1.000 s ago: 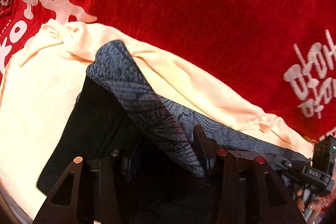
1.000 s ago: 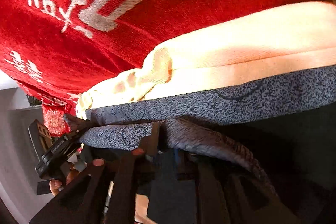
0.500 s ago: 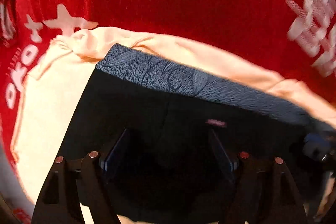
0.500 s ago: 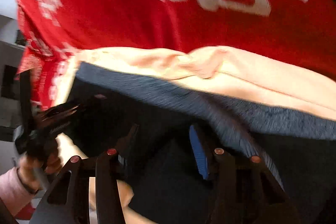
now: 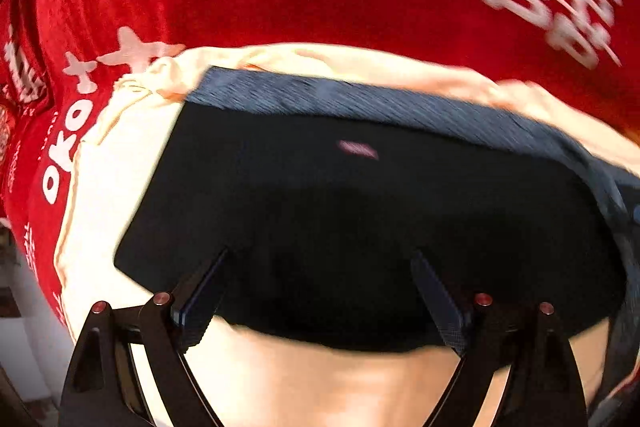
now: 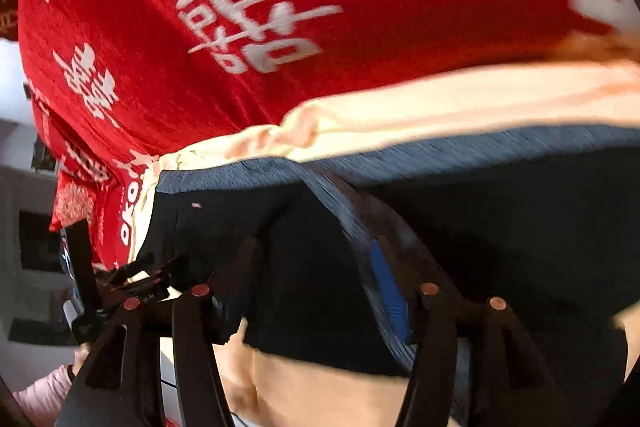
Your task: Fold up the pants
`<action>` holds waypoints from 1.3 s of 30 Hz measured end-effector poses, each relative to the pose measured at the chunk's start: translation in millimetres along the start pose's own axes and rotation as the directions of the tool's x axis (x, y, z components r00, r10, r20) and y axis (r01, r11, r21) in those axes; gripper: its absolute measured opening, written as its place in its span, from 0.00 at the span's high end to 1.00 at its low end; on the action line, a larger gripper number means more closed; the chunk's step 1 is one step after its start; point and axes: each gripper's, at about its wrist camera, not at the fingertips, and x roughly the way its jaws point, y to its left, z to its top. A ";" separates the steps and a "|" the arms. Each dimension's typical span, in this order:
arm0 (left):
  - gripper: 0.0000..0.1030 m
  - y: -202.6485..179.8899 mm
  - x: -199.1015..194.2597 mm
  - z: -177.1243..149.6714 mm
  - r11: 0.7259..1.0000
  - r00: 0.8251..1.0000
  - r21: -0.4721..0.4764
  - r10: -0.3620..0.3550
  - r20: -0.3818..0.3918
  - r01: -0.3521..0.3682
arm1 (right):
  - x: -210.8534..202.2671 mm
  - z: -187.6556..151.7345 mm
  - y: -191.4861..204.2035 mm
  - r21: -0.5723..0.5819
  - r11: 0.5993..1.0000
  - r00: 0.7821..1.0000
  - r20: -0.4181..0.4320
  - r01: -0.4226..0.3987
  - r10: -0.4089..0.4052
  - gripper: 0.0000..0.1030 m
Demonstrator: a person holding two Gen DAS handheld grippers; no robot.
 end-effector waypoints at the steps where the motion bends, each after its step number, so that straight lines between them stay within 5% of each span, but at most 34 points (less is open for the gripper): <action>1: 0.12 -8.9 -3.5 -6.5 1.000 1.000 0.018 -0.005 -0.009 0.006 | -9.3 -7.9 -9.1 0.024 1.000 1.000 0.003 0.009 -0.009 0.40; 14: 0.12 -113.6 -42.3 -76.2 0.965 0.992 0.230 -0.120 -0.046 0.128 | -78.3 -114.5 -84.5 0.265 0.956 0.989 0.034 0.128 -0.141 0.40; 21: 0.12 -135.0 -64.3 -116.8 0.951 0.986 0.261 -0.159 -0.043 0.164 | -98.0 -188.7 -101.8 0.341 0.926 0.980 0.056 0.159 -0.189 0.40; 28: 0.12 -117.3 -67.2 -127.5 0.936 0.979 0.286 -0.200 -0.045 0.204 | -117.7 -252.6 -127.0 0.419 0.887 0.967 0.071 0.193 -0.243 0.40; 39: 0.12 -207.0 -56.8 -128.2 0.890 0.934 0.283 -0.335 -0.121 0.356 | -122.5 -288.2 -184.6 0.445 0.861 0.952 0.053 0.246 -0.300 0.41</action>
